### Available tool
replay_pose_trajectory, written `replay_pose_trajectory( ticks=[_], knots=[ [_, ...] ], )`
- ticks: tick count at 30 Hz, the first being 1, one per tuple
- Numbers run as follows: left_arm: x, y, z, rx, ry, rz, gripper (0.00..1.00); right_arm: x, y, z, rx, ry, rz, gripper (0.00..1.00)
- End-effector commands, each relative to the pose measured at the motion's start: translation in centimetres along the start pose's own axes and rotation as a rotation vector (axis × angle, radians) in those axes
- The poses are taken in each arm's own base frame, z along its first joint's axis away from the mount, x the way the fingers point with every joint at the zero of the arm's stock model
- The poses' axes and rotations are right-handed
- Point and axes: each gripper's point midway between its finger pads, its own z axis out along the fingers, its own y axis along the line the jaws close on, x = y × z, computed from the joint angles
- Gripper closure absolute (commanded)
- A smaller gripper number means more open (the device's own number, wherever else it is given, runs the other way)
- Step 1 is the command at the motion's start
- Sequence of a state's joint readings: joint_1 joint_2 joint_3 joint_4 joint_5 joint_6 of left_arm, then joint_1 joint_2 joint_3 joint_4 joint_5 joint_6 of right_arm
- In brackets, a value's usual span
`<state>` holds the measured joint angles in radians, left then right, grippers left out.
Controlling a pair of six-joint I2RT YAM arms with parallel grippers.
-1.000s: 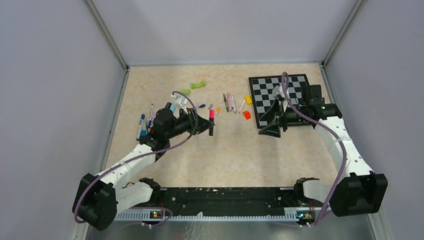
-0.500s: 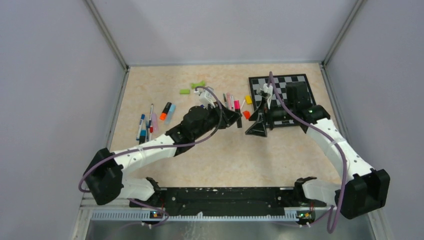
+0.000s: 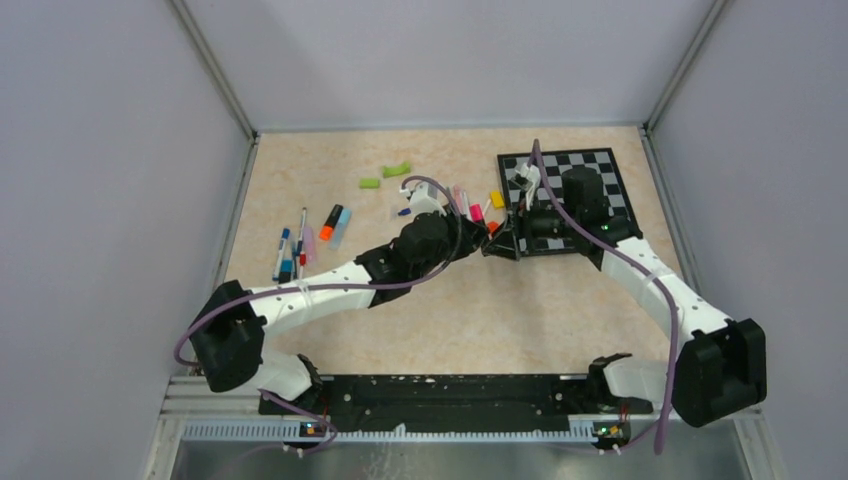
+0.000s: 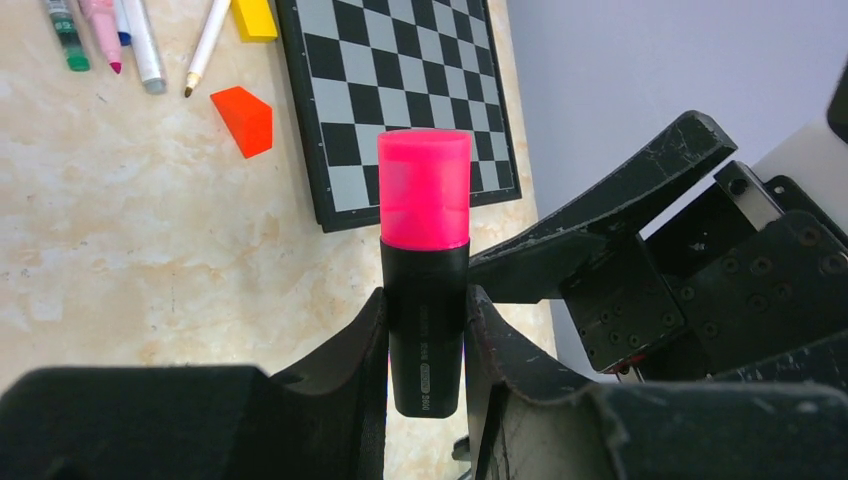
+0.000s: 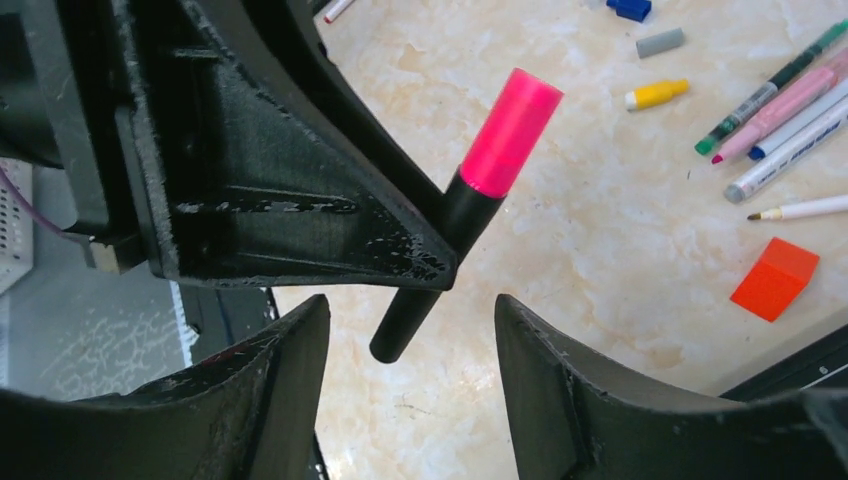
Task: Open the pen caps
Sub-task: Pick up the pen from the center of the board.
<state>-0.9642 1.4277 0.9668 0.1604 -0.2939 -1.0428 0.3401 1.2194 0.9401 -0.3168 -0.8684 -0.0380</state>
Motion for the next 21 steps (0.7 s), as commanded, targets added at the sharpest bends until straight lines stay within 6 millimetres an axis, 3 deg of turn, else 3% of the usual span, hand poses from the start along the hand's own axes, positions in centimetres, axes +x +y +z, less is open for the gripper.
replay_pose_trajectory(
  ticks=[1,9,14,15,16,21],
  knots=[
    [-1.1,-1.8,-0.1,0.028,-0.056,-0.05,1.0,-1.0,-0.8,1.1,0.026,-0.047,0.045,0.43],
    [-0.5,-2.2,-0.5,0.05,-0.059,-0.097,1.0,-0.2,-1.0,2.3,0.027,-0.029,0.067,0.55],
    [-0.4,-2.8,-0.8,0.081,-0.052,-0.096,0.99,-0.1,-1.1,2.3,0.037,-0.025,0.052,0.91],
    [-0.5,-2.9,-0.9,0.089,-0.055,-0.091,0.96,-0.1,-1.1,2.3,0.035,-0.026,0.049,0.99],
    [-0.6,-3.0,-1.1,0.097,-0.06,-0.081,0.92,0.0,-1.0,2.2,0.03,-0.027,0.048,1.0],
    [-2.2,-3.6,-2.9,0.166,-0.123,0.054,0.5,0.0,0.4,1.0,-0.067,-0.061,0.03,1.0]
  ],
)
